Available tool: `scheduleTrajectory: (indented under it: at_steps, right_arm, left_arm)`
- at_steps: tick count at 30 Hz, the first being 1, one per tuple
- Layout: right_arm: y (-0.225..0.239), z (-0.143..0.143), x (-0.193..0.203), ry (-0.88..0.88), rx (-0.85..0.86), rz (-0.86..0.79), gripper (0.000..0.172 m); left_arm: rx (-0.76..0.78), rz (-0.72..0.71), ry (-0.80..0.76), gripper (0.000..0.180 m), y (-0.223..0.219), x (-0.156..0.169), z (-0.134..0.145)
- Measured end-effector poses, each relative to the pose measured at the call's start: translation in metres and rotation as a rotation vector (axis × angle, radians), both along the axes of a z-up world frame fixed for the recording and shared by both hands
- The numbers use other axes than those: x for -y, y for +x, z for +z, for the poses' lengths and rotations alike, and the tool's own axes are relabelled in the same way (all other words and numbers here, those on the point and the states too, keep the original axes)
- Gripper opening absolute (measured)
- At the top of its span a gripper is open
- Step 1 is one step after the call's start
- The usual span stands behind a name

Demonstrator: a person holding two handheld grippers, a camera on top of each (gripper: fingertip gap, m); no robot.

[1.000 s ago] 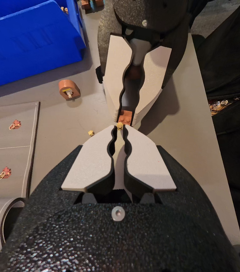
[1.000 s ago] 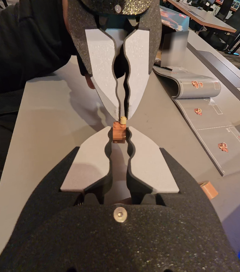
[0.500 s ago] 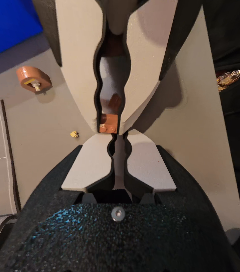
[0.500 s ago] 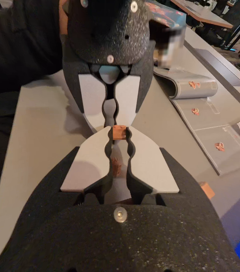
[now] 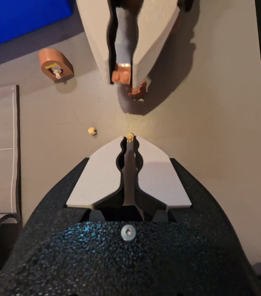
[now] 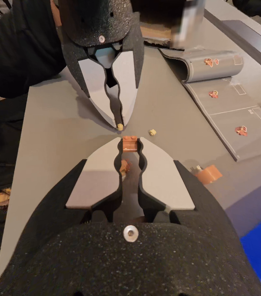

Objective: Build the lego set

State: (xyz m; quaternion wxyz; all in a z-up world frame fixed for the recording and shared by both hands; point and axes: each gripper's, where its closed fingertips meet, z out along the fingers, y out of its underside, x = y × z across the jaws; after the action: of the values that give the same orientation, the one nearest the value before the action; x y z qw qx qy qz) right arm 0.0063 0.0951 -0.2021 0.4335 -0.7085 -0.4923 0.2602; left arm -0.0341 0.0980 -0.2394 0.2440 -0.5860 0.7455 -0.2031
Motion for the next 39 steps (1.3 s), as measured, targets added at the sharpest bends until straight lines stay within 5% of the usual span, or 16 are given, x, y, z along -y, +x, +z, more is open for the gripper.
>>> scheduleTrajectory:
  at_steps: [6,24,39]
  right_arm:
    - [0.026,-0.010,0.000,-0.082,-0.037,-0.036,0.016]
    - [0.022,-0.015,0.014,-0.047,0.020,0.190,0.017]
    - [0.027,-0.029,0.015,-0.048,0.128,0.202,0.017]
  left_arm:
    - [-0.057,-0.001,0.016,0.008,0.003,0.000,-0.013]
    - [0.020,-0.111,-0.023,0.008,0.026,0.021,-0.012]
    - [0.060,-0.010,0.004,0.025,0.022,0.013,-0.003]
